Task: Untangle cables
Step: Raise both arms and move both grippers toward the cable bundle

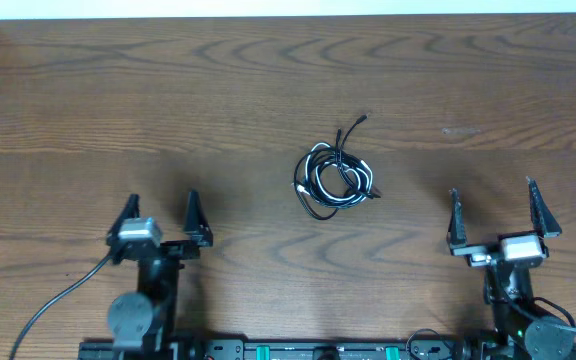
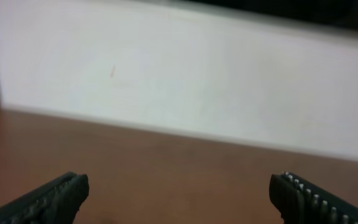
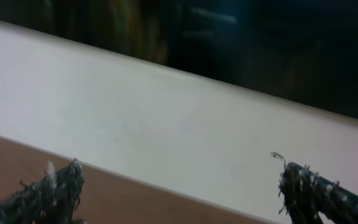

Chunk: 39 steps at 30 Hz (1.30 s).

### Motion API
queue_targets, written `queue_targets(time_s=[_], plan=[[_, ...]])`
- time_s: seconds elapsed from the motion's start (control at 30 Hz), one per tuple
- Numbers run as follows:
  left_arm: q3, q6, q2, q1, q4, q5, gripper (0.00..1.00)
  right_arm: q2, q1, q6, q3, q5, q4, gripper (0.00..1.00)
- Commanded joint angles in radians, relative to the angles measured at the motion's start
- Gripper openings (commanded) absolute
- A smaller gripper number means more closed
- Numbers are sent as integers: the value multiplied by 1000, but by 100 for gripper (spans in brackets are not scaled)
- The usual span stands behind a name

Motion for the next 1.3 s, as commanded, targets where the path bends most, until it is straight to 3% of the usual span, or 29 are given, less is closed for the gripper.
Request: queue_targets(time_s=[0.0,0.13,0.3,0.4,0.57,0.77,0.83,0.93,1.0,1.07,1.17,1.27], plan=[[178,-24,51,3,13,61,98,-3,-6,47,127,-81,-46,99],[344,-37,205,3,13,134,98,20,-6,47,258,-80,-120,99],[547,-141,413,3,9,232,98,129,-6,36,457,-113,-259,99],[717,-141,535,3,-53,341,98,222,-6,37,600,-151,-315,99],[925,-145,589,3,-180,388,98,317,-6,37,775,-258,-397,99],[1001,-145,539,3,-159,561,98,309,-6,37,792,-544,-369,99],[1001,-145,514,3,-154,652,98,309,-6,37,792,-719,-244,99],[1001,-145,507,3,-95,721,98,309,-6,41,792,-785,-87,99],[1001,-145,507,3,-45,735,98,309,-6,180,792,-732,-23,99],[1001,-144,507,3,-6,734,98,312,-7,340,793,-566,-85,99],[1001,-144,507,3,40,726,98,340,-7,400,799,-411,-182,99],[1001,-187,508,3,16,578,98,409,-7,436,871,-186,-422,99]])
